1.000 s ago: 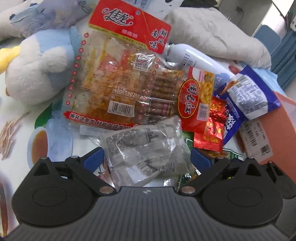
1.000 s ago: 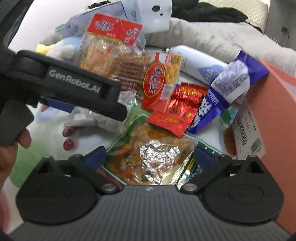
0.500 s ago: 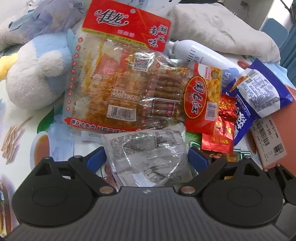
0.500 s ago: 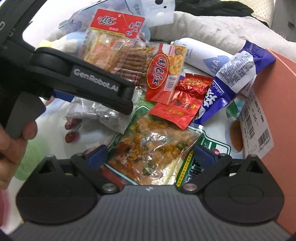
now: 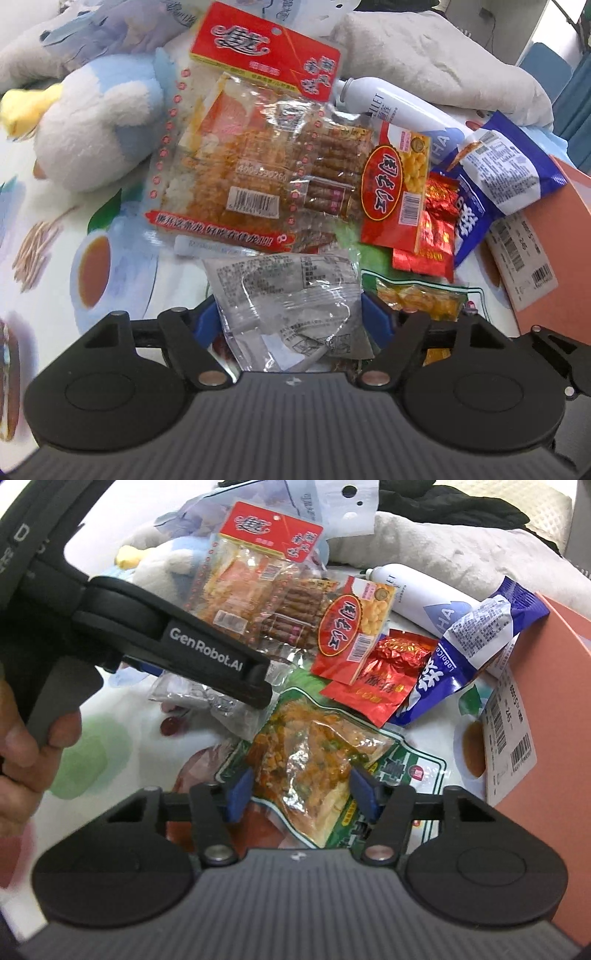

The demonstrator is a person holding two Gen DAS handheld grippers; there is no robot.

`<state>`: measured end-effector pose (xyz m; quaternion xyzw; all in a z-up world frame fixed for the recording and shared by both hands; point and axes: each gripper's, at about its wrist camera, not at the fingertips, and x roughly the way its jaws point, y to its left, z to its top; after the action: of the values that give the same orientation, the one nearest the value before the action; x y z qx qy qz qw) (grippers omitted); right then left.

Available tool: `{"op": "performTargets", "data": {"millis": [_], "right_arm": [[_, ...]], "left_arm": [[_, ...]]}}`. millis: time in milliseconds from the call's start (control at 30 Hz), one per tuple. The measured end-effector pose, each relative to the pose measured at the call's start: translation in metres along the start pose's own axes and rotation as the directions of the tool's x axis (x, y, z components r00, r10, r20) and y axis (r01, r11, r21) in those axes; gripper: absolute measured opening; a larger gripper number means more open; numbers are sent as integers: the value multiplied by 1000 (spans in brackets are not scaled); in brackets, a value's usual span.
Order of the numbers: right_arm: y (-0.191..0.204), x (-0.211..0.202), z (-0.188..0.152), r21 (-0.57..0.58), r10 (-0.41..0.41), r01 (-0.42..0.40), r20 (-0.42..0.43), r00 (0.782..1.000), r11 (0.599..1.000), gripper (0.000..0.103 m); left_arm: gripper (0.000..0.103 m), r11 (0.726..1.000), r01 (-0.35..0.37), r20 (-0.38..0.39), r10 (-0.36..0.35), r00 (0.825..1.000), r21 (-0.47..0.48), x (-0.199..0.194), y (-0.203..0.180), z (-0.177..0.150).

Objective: Organize snacks
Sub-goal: 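Close left gripper on clear packet while right gripper grasps green-labelled snack, then lift both held snacks and carry them toward the pink box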

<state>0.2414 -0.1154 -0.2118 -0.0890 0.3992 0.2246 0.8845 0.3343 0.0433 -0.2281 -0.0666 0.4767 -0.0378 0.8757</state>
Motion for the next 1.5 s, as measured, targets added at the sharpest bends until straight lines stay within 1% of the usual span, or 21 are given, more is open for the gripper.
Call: {"op": "performTargets", "data": {"millis": [200, 467, 600, 800, 933, 1033, 1200, 1267, 1333, 1400, 1500], "right_arm": [[16, -19, -15, -42, 5, -6, -10, 1000, 999, 38], [33, -47, -35, -51, 6, -7, -24, 1000, 999, 29], [37, -65, -49, -23, -5, 4, -23, 1000, 1000, 24], [37, -86, -64, -2, -24, 24, -32, 999, 1000, 20], [32, -100, -70, 39, -25, 27, -39, 999, 999, 18], [32, -110, -73, 44, -30, 31, -39, 999, 999, 17], [27, -123, -72, 69, -21, 22, -23, 1000, 997, 17], [25, -129, -70, 81, -21, 22, -13, 1000, 996, 17], [21, -136, -65, 103, 1, -1, 3, 1000, 995, 17], [20, -143, -62, 118, 6, -8, 19, 1000, 993, 17], [21, -153, -55, 117, -2, -3, 41, 999, 993, 17]], "left_arm": [[81, 1000, 12, -1, -12, 1000, -26, -23, 6, -25], [80, 998, 26, -10, -27, 1000, -61, -59, 10, -66], [80, 997, 23, -4, -23, 1000, -73, -76, 7, -85], [80, 997, 23, -1, -23, 1000, -77, -99, 2, -112], [80, 996, 18, 1, -18, 1000, -85, -114, -2, -123], [80, 996, 16, 11, -15, 1000, -85, -123, -7, -128], [80, 994, 7, 21, -5, 1000, -106, -132, -11, -132], [80, 991, 10, 45, -4, 999, -132, -141, -10, -131], [81, 988, 12, 61, -3, 998, -153, -150, -9, -131], [81, 986, 20, 62, -10, 998, -168, -155, -8, -130], [81, 987, 29, 63, -19, 998, -160, -165, -10, -128]]}}
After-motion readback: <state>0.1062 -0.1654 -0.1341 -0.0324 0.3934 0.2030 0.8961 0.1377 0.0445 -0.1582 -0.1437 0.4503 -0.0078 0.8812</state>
